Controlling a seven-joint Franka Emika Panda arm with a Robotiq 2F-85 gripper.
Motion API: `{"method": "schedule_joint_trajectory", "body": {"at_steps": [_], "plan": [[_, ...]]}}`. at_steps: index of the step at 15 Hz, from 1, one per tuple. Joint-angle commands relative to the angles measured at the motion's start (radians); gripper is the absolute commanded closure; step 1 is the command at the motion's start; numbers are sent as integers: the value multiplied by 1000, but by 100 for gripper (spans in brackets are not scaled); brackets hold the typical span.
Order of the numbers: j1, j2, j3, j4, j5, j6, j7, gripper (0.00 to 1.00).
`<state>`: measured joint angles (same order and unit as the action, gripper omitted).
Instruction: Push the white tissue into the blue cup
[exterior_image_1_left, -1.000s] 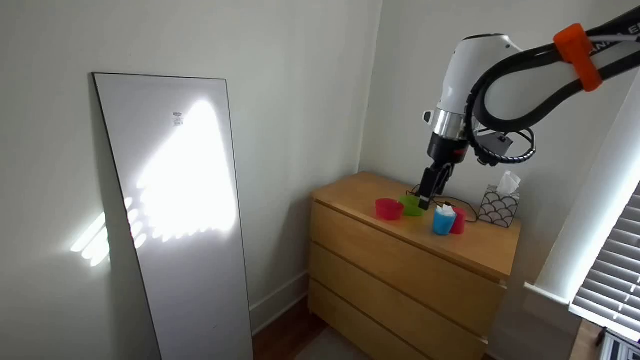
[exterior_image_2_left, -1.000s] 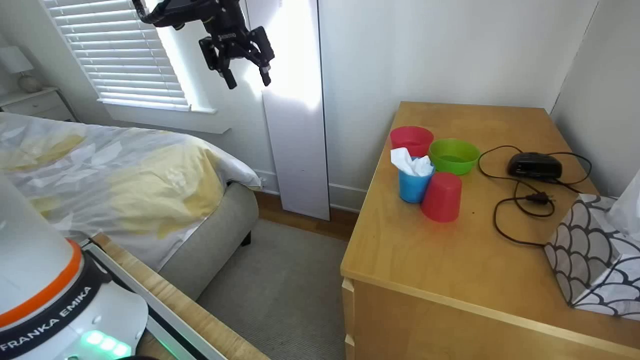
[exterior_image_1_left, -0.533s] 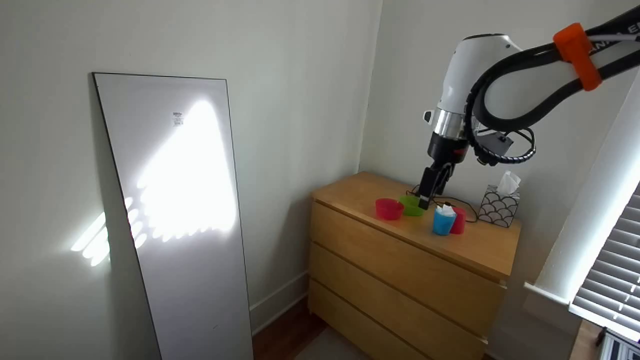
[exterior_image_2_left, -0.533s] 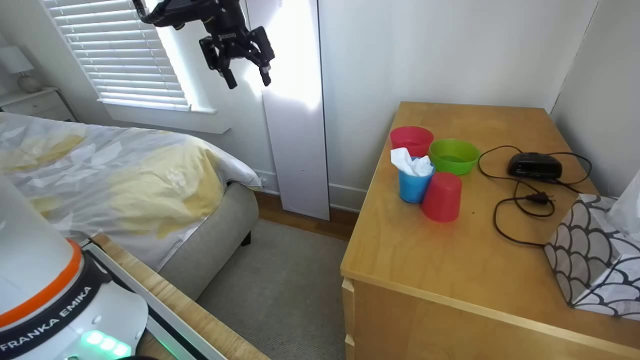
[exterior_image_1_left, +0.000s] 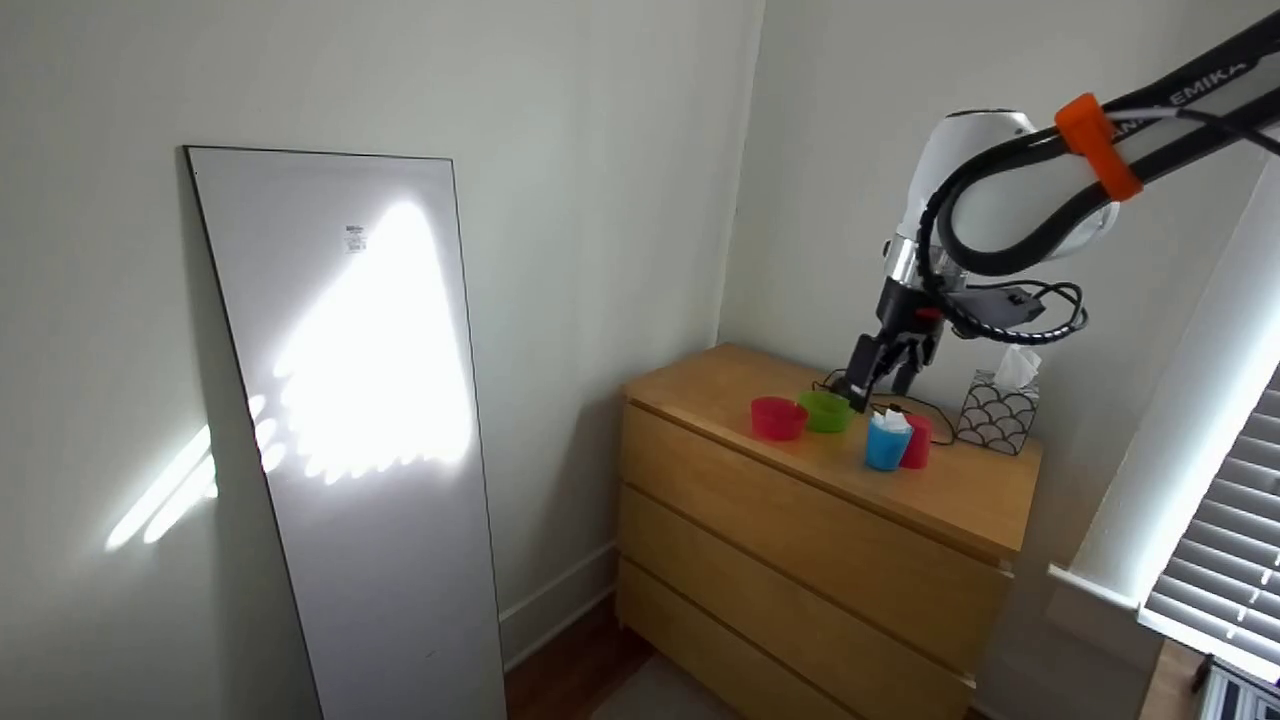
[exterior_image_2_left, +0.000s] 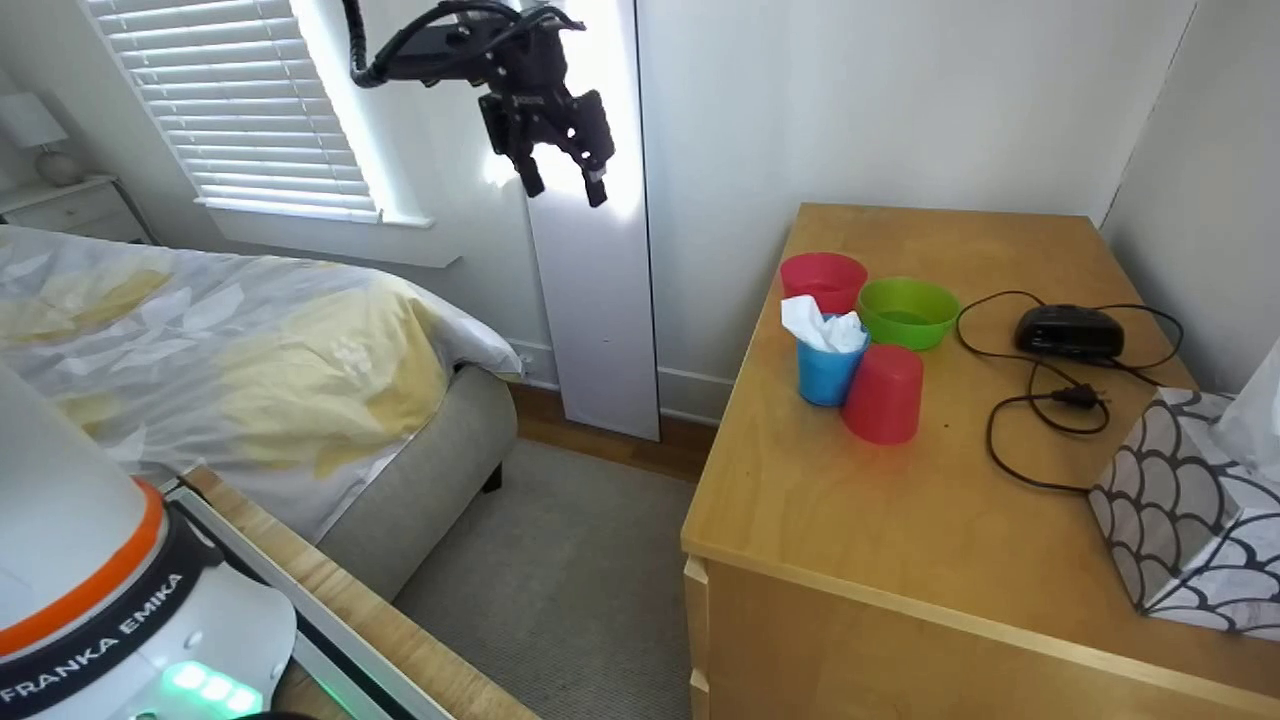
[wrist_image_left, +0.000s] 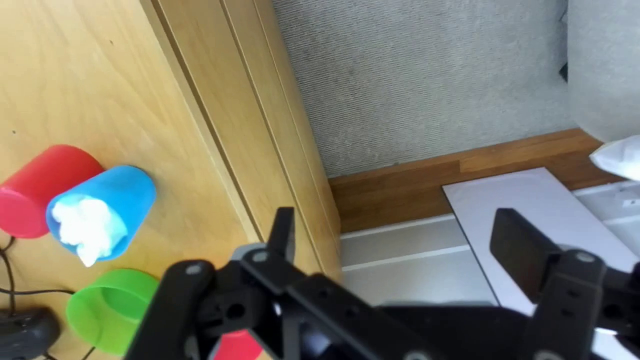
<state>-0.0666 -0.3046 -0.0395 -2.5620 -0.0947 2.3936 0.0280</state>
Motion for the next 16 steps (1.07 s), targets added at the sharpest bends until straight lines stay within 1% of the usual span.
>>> {"method": "schedule_joint_trajectory", "body": {"at_steps": [1, 4, 5, 6, 13, 16], "plan": [[-54, 80, -32, 32, -2, 102, 62, 0], [-78, 160, -49, 87, 2, 145, 80, 0], [-72, 189, -62, 113, 37, 149, 65, 0], [-75, 220, -68, 136, 46, 160, 68, 0], [-98, 416, -115, 297, 129, 161, 60, 0], [-111, 469, -132, 320, 150, 165, 70, 0]]}}
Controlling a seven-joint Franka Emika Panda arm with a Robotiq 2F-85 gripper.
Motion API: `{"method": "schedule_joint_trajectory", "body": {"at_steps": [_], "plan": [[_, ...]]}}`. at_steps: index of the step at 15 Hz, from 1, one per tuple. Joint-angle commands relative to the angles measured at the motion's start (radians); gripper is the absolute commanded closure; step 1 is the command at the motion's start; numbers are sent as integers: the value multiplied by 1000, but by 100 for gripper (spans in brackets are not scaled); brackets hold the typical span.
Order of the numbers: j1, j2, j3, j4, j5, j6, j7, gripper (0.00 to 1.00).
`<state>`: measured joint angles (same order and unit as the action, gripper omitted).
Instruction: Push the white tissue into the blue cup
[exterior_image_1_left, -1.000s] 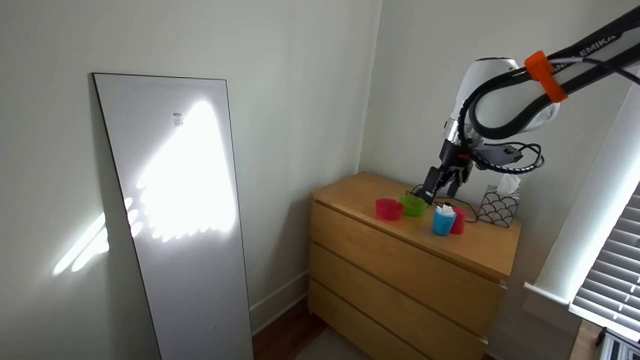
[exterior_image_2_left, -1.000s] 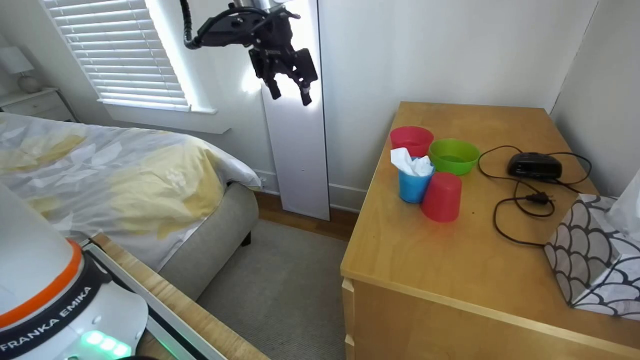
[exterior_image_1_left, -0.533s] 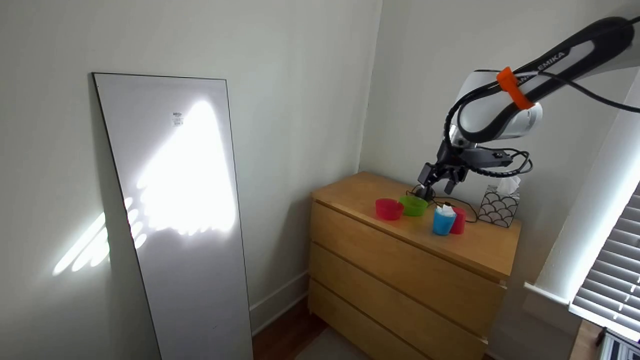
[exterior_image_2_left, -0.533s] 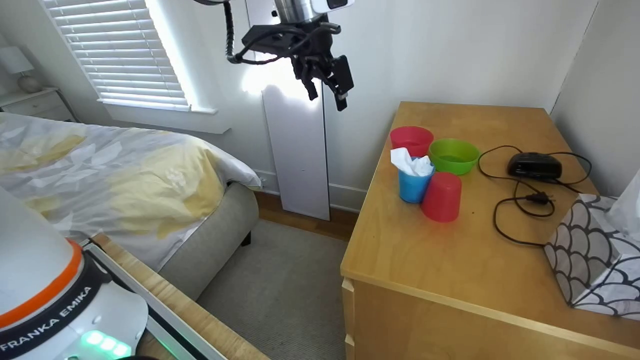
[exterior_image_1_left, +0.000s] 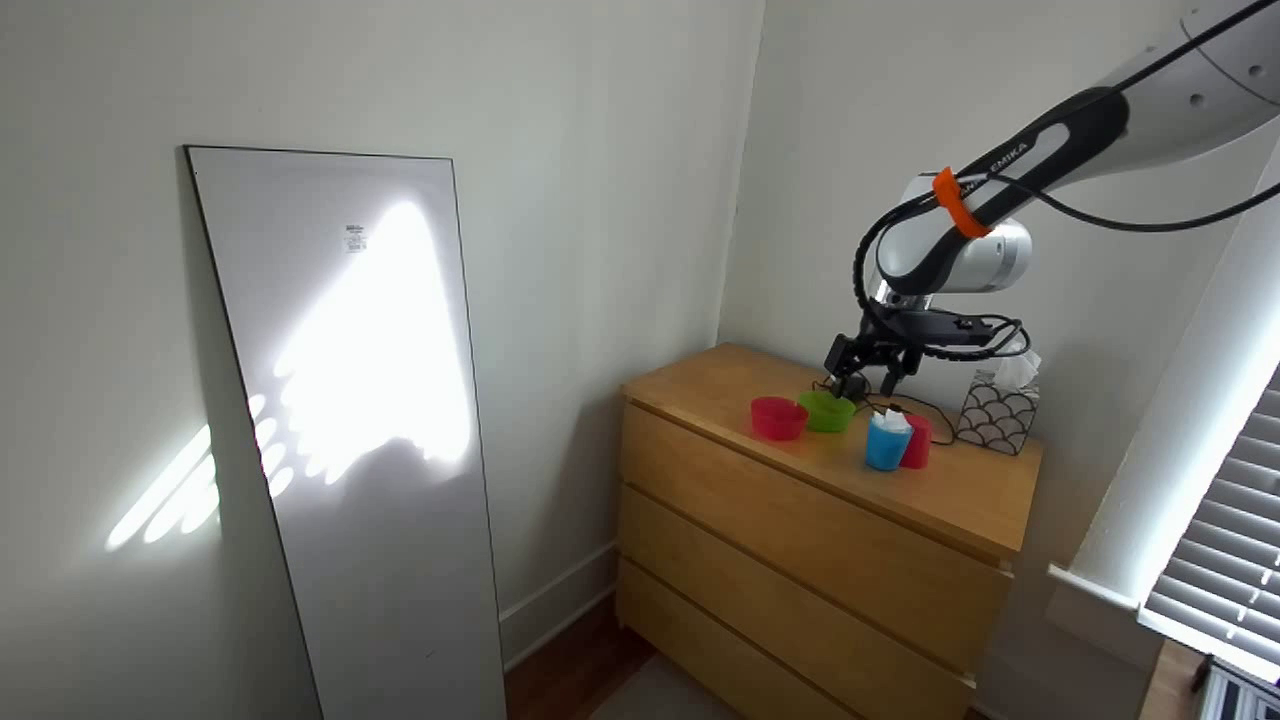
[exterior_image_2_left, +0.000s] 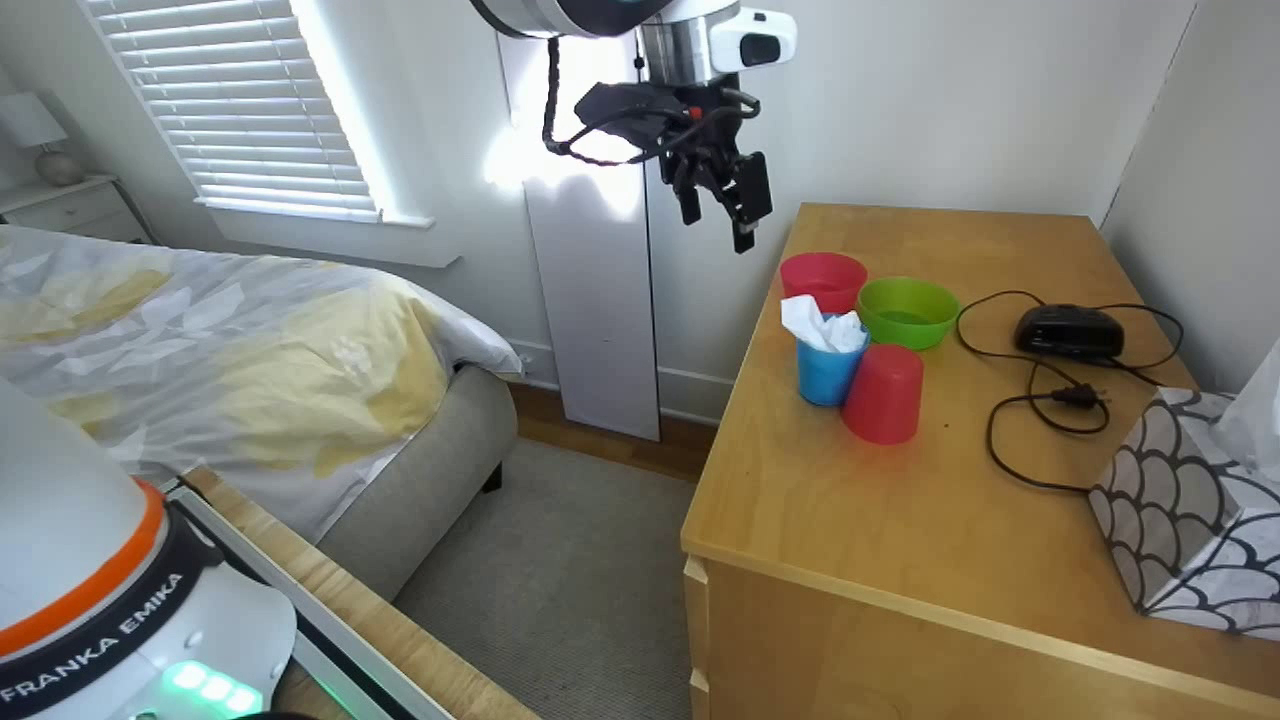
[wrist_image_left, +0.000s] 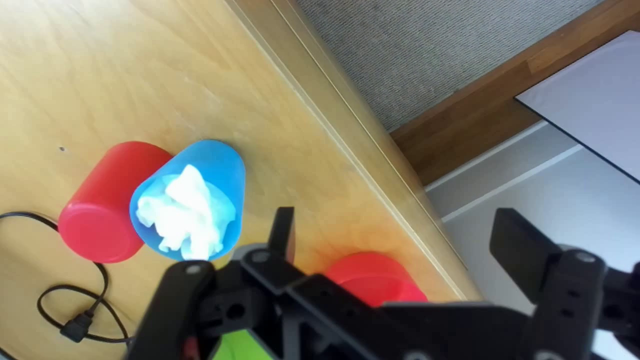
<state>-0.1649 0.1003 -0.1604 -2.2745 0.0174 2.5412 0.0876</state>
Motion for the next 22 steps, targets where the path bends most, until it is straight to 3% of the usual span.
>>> {"method": "schedule_joint_trajectory", "body": {"at_steps": [1, 2, 14, 16, 22], "plan": [[-17, 77, -17, 37, 38, 8, 25, 0], [-7, 39, -13, 21, 11, -3, 9, 0], [-23, 141, -41, 83, -4, 11, 32, 0], [-31, 155, -48, 96, 12, 12, 26, 26], [-47, 180, -100, 120, -20, 14, 50, 72]]}}
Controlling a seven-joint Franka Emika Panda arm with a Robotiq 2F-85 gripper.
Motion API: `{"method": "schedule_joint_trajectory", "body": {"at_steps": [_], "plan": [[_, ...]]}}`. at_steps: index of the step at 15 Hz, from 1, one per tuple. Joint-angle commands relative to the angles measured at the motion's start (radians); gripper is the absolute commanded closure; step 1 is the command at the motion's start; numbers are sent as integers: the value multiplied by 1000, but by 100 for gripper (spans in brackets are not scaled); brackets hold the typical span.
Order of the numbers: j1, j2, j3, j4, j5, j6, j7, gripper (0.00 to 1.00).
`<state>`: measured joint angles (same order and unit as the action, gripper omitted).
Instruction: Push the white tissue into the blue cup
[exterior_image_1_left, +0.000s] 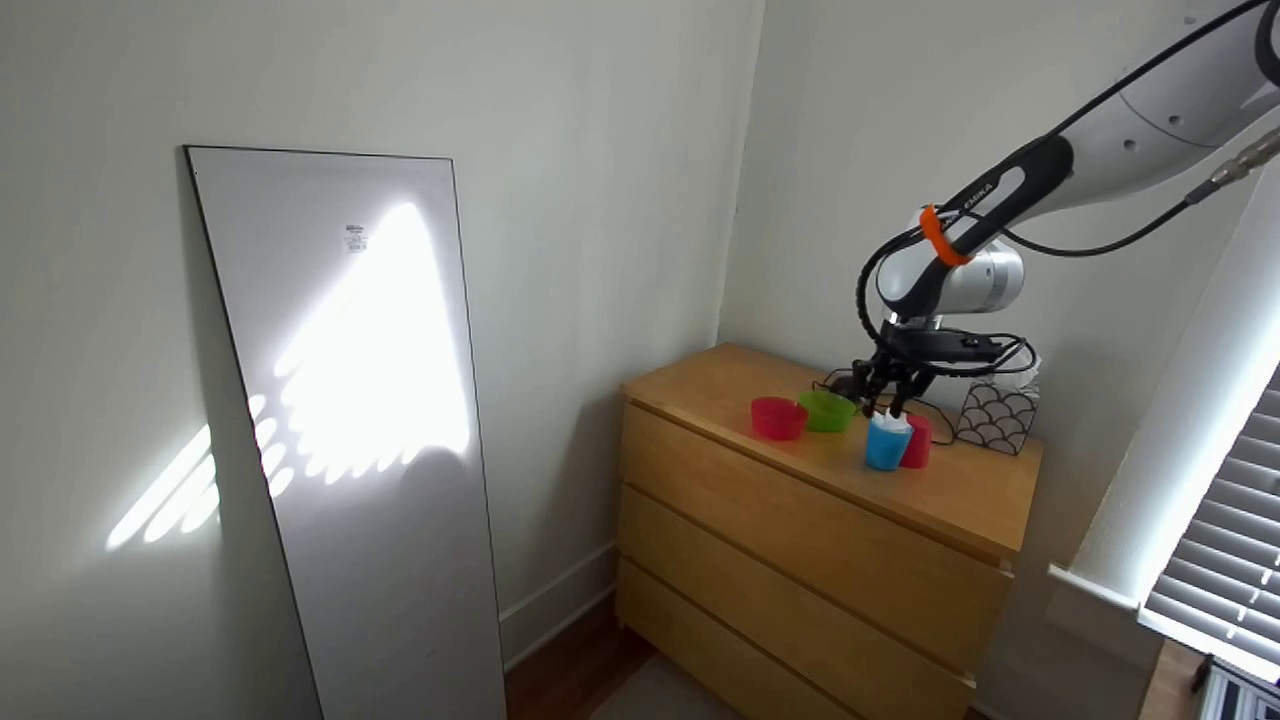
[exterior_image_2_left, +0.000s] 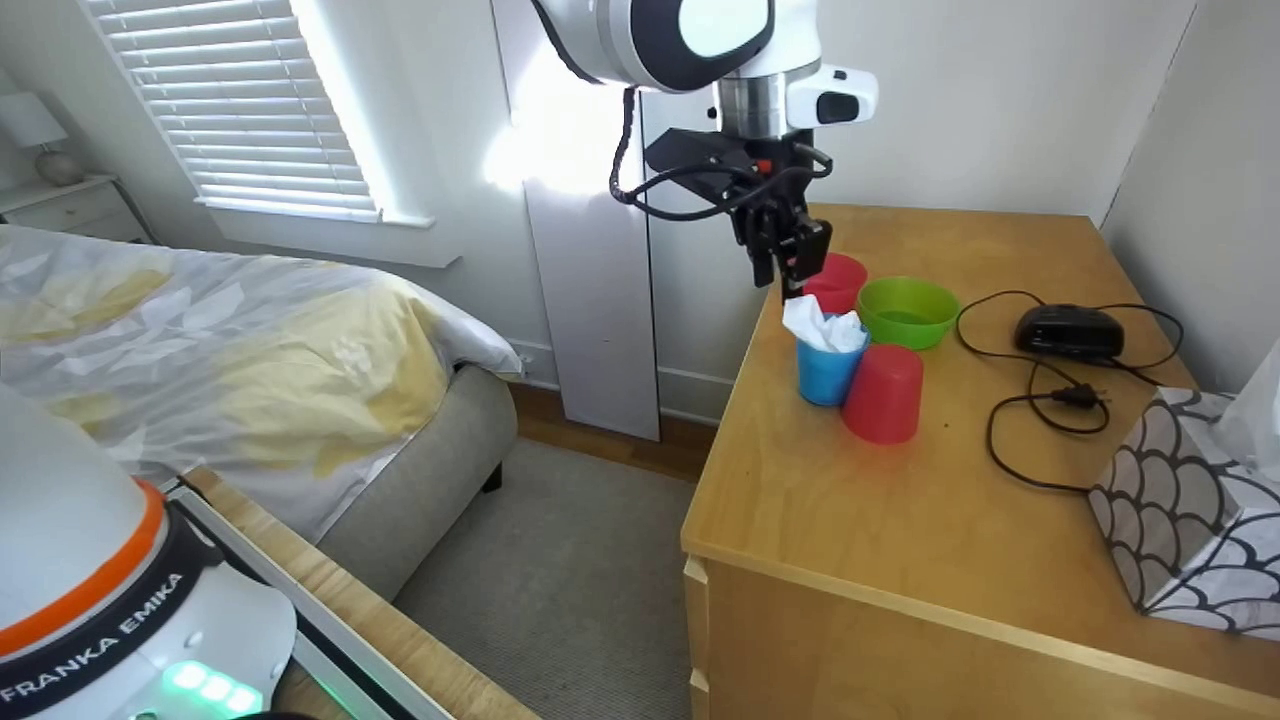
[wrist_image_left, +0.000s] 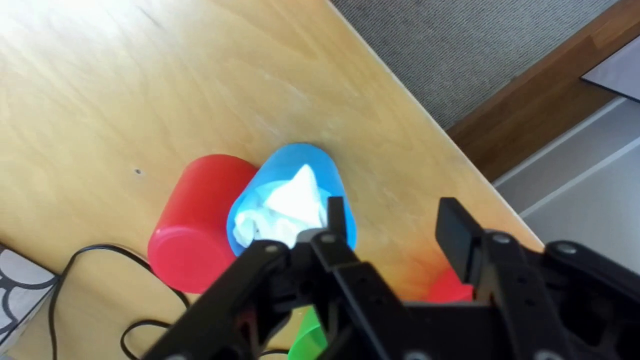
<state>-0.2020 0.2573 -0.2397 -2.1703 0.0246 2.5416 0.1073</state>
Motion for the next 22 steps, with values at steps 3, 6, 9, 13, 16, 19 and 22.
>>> {"method": "schedule_joint_trajectory", "body": {"at_steps": [3, 6, 9, 13, 16, 19, 22], "plan": [[-19, 41, -39, 25, -27, 19, 37, 94], [-21, 67, -51, 38, -32, 39, 46, 100], [-15, 106, -65, 54, -51, 96, 71, 100], [-19, 152, -59, 82, -37, 112, 69, 100], [-32, 181, -39, 106, -12, 113, 43, 100], [-43, 208, -15, 128, 10, 114, 23, 100], [-42, 247, -5, 153, 9, 108, 21, 100]]}}
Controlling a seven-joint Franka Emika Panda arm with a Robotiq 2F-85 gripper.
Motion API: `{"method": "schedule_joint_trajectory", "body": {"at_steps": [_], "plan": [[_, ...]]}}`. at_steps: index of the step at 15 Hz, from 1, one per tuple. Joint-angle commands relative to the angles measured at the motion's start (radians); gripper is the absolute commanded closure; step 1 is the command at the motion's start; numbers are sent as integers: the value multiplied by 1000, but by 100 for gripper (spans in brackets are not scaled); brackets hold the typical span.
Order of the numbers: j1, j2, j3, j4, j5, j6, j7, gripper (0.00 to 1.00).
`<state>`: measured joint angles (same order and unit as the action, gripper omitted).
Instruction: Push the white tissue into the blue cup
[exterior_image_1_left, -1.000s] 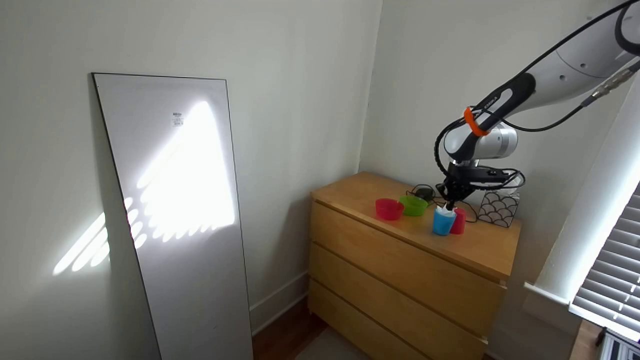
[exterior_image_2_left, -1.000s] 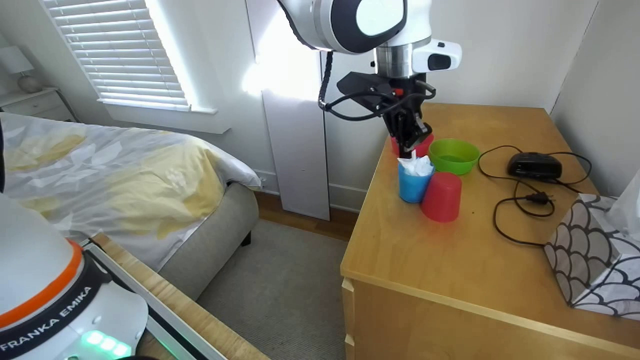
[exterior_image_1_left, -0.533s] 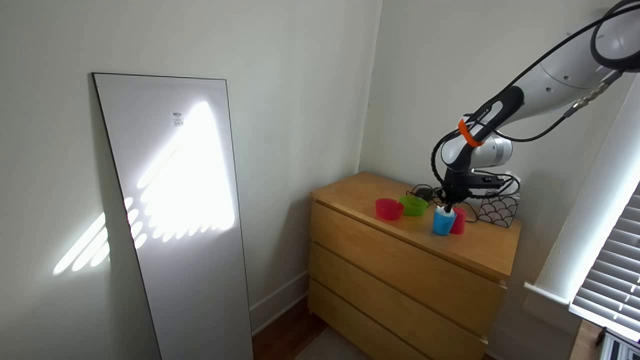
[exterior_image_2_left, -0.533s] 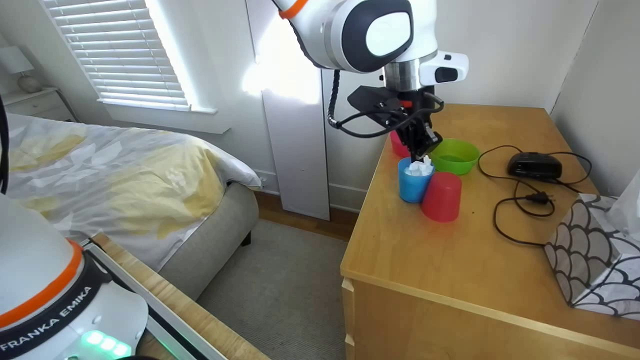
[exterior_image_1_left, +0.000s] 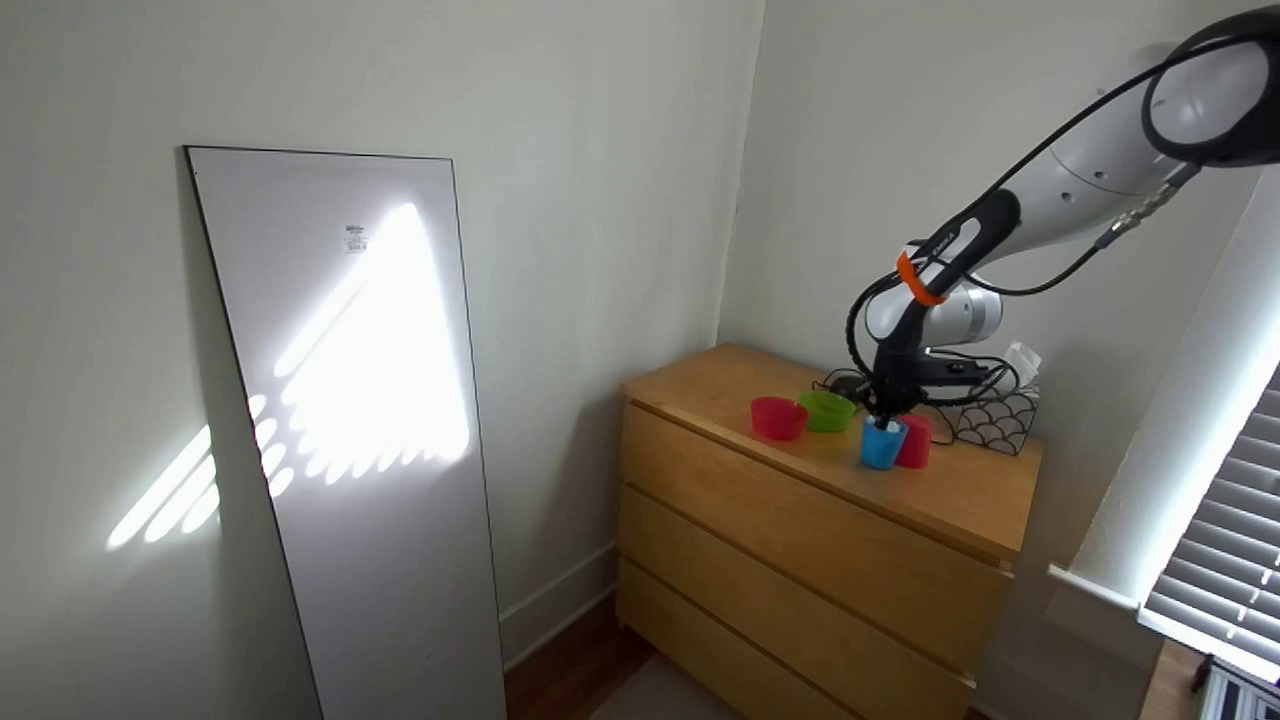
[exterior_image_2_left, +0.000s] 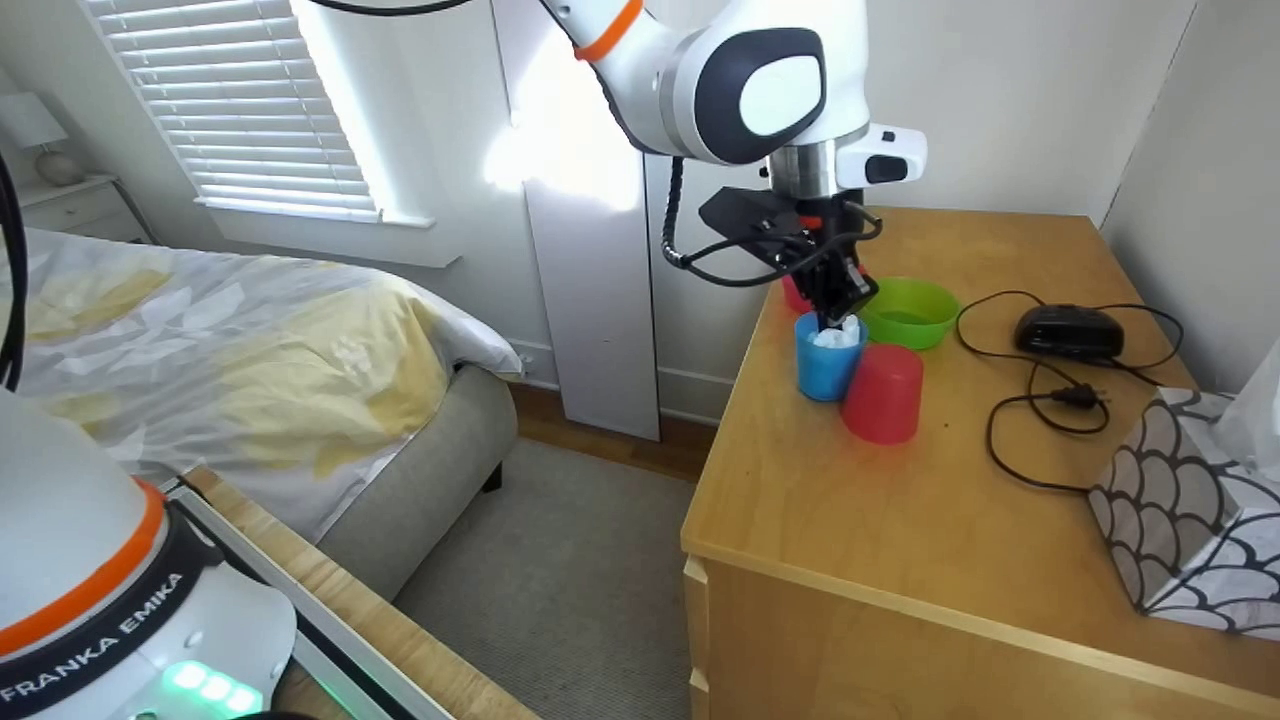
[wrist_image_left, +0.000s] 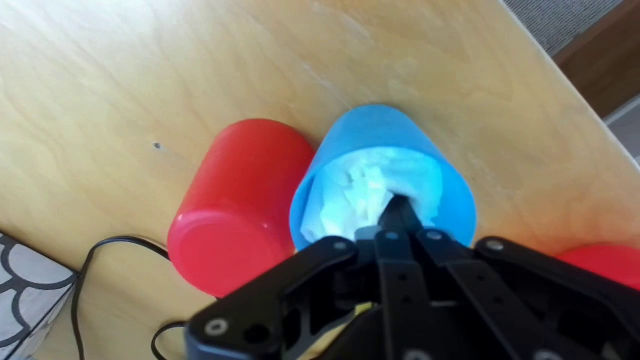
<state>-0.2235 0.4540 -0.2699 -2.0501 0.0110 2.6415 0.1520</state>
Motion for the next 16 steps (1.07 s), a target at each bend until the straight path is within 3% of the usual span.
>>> {"method": "schedule_joint_trajectory", "body": {"at_steps": [1, 8, 16], "plan": [[-22, 62, 29, 40, 21, 7, -26, 100], [-44, 123, 48, 81, 30, -8, -49, 100], [-67, 42, 59, 43, 54, -64, -73, 100]]}}
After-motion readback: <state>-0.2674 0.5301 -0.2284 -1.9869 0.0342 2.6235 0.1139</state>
